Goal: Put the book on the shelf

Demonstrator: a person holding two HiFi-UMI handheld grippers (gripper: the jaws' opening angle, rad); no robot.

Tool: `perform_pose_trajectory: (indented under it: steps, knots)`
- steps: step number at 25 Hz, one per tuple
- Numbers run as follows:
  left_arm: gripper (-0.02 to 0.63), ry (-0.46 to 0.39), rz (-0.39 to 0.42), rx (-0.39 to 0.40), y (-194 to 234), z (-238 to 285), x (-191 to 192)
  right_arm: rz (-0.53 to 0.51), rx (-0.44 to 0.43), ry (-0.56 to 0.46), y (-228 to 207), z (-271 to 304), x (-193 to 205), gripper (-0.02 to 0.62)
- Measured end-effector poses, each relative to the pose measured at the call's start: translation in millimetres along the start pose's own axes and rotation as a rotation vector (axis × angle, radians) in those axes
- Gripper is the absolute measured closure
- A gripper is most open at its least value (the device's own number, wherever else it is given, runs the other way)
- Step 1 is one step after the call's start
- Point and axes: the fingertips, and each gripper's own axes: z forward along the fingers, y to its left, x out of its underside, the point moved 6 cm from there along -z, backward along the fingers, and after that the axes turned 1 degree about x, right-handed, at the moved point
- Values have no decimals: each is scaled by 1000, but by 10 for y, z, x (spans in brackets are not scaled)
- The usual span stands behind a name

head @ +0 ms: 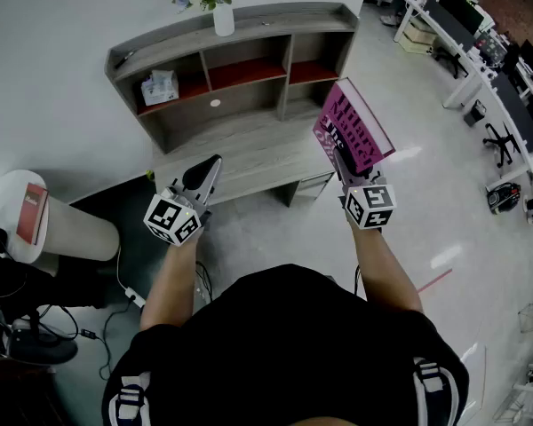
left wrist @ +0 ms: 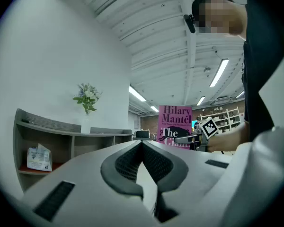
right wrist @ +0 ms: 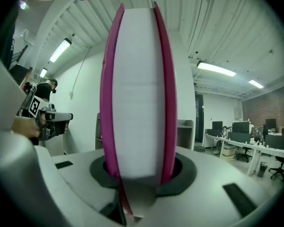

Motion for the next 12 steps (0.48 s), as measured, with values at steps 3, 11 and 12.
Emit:
perform_pose_trajectory:
  steps: [3,11,12]
  knots:
    - [589,-2,-2,-5,37,1,-5,6,-3,5,14,14,27,446]
    - [589,13,0,15,59,30,22,19,-4,3,42,42,30,446]
    - [588,16,-1,18,59,33,32,22,-7,-2,49,39,29,446]
